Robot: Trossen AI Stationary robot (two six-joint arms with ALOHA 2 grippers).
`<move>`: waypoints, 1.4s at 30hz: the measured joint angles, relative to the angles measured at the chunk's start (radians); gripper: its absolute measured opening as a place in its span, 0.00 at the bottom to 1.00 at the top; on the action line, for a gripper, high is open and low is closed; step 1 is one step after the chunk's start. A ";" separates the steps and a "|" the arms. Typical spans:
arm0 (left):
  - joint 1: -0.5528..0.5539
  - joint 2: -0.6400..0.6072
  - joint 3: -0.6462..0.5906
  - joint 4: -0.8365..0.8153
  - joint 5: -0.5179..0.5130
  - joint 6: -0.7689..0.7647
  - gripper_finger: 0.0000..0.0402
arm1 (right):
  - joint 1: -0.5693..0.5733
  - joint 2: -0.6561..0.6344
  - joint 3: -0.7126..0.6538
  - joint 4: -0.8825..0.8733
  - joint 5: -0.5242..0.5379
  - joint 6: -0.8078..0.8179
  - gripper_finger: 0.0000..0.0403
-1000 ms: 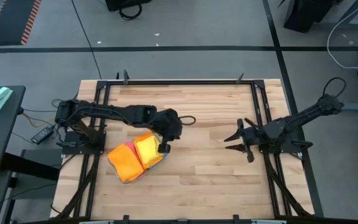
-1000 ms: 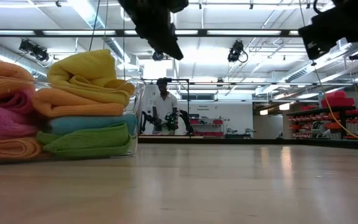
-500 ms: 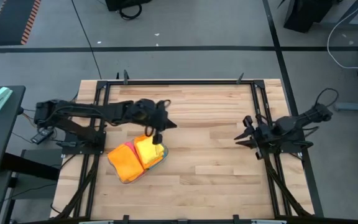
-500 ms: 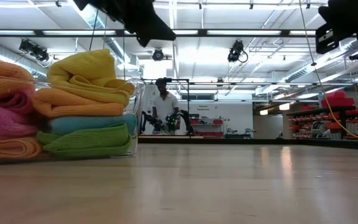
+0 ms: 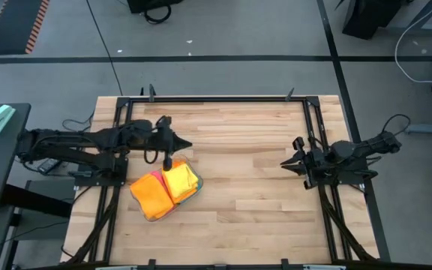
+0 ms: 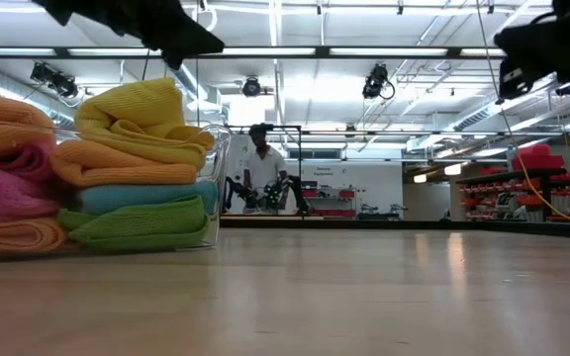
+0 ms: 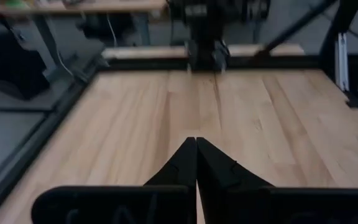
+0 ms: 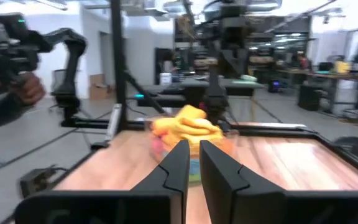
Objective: Fold microfiber towels
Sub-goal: Return to Home Position
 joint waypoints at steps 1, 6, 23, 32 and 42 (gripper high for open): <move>0.000 -0.029 -0.021 0.019 -0.008 0.001 0.02 | -0.011 -0.002 -0.012 0.011 0.007 0.004 0.11; 0.010 -0.166 -0.142 0.034 -0.033 0.002 0.01 | -0.059 -0.004 -0.036 0.011 0.010 0.039 0.11; -0.039 -0.728 -0.545 0.093 -0.048 -0.117 0.01 | -0.120 -0.004 -0.037 -0.024 0.024 0.097 0.11; -0.068 -0.933 -0.632 0.014 -0.049 -0.132 0.01 | -0.121 -0.004 -0.046 -0.024 0.059 0.110 0.11; -0.135 -0.986 -0.685 0.034 -0.029 -0.115 0.02 | -0.120 -0.002 -0.046 -0.015 0.066 0.199 0.11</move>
